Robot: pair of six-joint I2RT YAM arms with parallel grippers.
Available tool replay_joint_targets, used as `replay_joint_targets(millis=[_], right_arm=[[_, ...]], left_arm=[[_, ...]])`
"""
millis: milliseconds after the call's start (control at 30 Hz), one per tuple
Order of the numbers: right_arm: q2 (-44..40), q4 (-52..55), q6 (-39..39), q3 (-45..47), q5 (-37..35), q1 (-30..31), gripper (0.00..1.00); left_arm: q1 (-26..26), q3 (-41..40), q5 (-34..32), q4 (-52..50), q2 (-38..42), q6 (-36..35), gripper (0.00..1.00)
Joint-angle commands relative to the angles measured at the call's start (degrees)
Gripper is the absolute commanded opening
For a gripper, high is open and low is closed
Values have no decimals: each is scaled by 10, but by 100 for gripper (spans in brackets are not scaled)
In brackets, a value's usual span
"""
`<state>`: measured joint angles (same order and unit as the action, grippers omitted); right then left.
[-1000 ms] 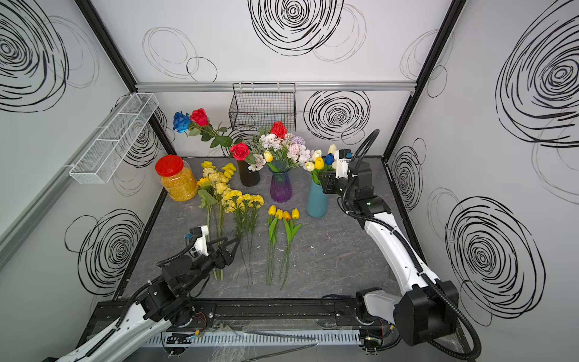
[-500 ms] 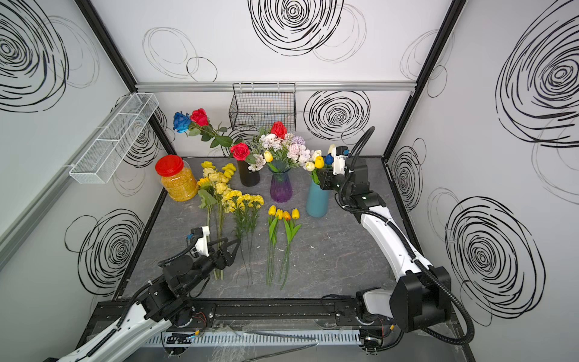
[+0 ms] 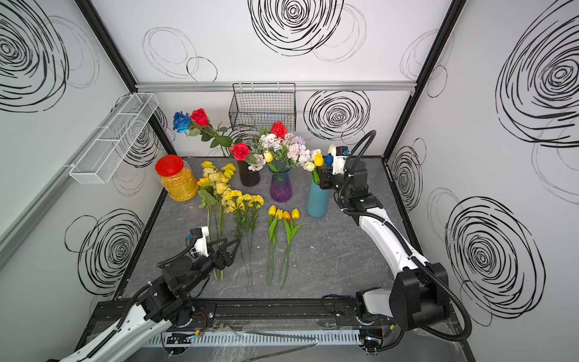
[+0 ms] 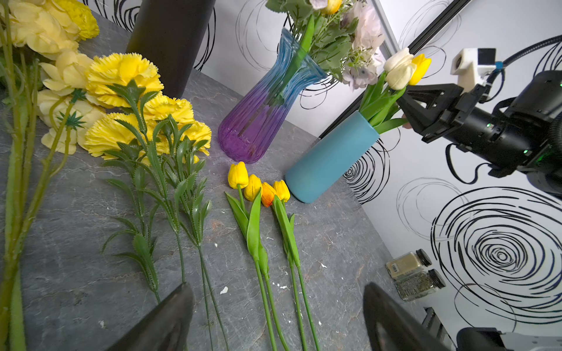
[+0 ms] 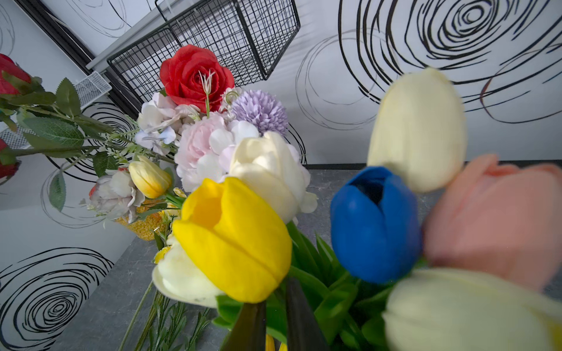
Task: Pick out yellow flowers from the vase
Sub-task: Pick up the flower from the vase.
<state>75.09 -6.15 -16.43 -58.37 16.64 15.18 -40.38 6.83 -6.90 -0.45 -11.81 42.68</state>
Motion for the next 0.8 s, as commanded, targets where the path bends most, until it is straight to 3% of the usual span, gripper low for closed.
replay_joint_targets(millis=[0,200,533,767], right_arm=[[-4,-49,16,17,-13,6,22],[1,-85,32,40,-9,10,22],[-22,-75,37,42,-32,19,9],[-64,-53,28,38,-45,19,8]], left_arm=[[3,-3,-2,4,7,4,90],[4,-5,-4,4,11,7,91],[4,-3,-3,3,12,6,91],[4,1,-3,8,8,7,91]])
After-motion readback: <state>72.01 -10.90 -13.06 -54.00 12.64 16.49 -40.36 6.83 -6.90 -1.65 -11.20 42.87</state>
